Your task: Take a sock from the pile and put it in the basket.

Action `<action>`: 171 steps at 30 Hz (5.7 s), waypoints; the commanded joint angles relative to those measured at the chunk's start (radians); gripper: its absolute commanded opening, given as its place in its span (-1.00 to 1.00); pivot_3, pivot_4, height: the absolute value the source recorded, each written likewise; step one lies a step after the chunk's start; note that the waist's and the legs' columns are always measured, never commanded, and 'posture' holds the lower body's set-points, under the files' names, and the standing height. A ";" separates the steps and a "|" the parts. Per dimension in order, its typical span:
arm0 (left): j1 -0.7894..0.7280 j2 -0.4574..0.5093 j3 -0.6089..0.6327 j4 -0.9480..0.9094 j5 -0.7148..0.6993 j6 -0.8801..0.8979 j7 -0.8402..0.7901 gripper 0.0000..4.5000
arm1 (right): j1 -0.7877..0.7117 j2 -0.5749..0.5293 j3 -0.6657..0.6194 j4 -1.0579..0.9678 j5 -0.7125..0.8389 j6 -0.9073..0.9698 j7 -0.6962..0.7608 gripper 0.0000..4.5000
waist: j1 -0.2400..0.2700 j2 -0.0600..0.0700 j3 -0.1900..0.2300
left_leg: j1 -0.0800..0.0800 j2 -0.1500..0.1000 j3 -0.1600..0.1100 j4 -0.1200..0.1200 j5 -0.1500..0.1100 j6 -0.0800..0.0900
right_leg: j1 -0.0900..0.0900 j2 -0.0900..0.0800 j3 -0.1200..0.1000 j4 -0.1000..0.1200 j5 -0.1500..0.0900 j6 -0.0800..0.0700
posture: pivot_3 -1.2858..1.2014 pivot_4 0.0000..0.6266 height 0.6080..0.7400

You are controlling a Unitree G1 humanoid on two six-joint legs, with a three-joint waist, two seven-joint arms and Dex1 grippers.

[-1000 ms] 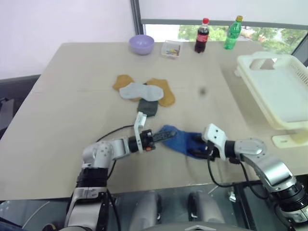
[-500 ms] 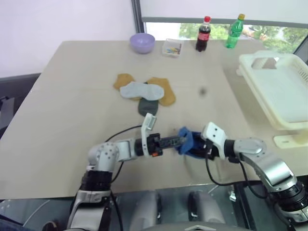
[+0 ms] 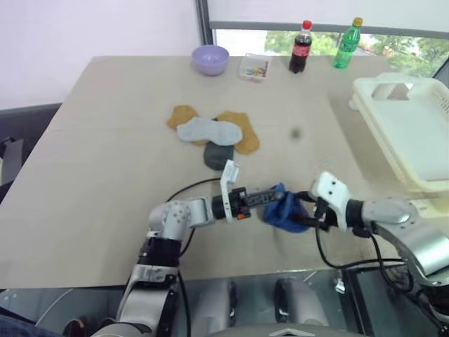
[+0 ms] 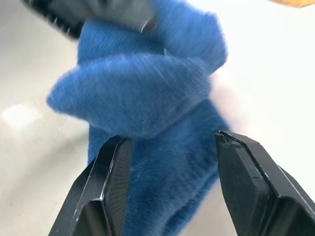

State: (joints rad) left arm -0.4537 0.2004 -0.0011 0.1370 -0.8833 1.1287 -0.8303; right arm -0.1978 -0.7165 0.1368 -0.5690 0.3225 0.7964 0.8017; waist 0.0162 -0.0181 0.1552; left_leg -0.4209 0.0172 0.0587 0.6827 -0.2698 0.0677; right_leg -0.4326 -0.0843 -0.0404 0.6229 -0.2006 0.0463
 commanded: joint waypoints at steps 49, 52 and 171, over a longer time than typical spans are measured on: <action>-0.031 -0.039 -0.146 0.036 0.167 -0.141 -0.161 0.97 | 0.091 -0.115 -0.264 -0.055 0.337 0.114 -0.050 1.00 | 0.001 0.000 0.000 | -0.001 0.000 -0.002 0.004 0.000 0.001 | 0.001 0.003 0.000 0.002 0.000 0.001 | 0.03 -0.52 0.89; -0.037 -0.048 -0.115 0.047 0.143 -0.126 -0.171 0.97 | 0.096 -0.109 -0.274 -0.060 0.344 0.117 -0.057 1.00 | 0.000 0.000 0.000 | 0.000 0.000 -0.002 0.005 0.000 0.001 | 0.002 0.003 0.000 0.003 0.000 0.001 | 0.03 -0.52 0.89; -0.010 -0.106 -0.215 0.070 0.711 -1.283 -0.010 1.00 | -0.314 0.005 -0.664 0.459 0.492 -0.006 -0.324 0.96 | -0.015 0.011 -0.003 | 0.005 0.006 0.012 0.003 -0.003 0.006 | 0.001 0.010 0.014 0.004 0.004 0.006 | 0.03 -0.52 0.89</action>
State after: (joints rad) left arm -0.4853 0.0807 -0.2318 0.3142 -0.1368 -0.2022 -0.8434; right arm -0.5249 -0.7172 -0.5550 -0.0249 0.7828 0.8084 0.4194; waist 0.0009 -0.0071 0.1525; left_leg -0.4155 0.0238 0.0703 0.6862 -0.2728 0.0737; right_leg -0.4319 -0.0736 -0.0259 0.6267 -0.1969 0.0523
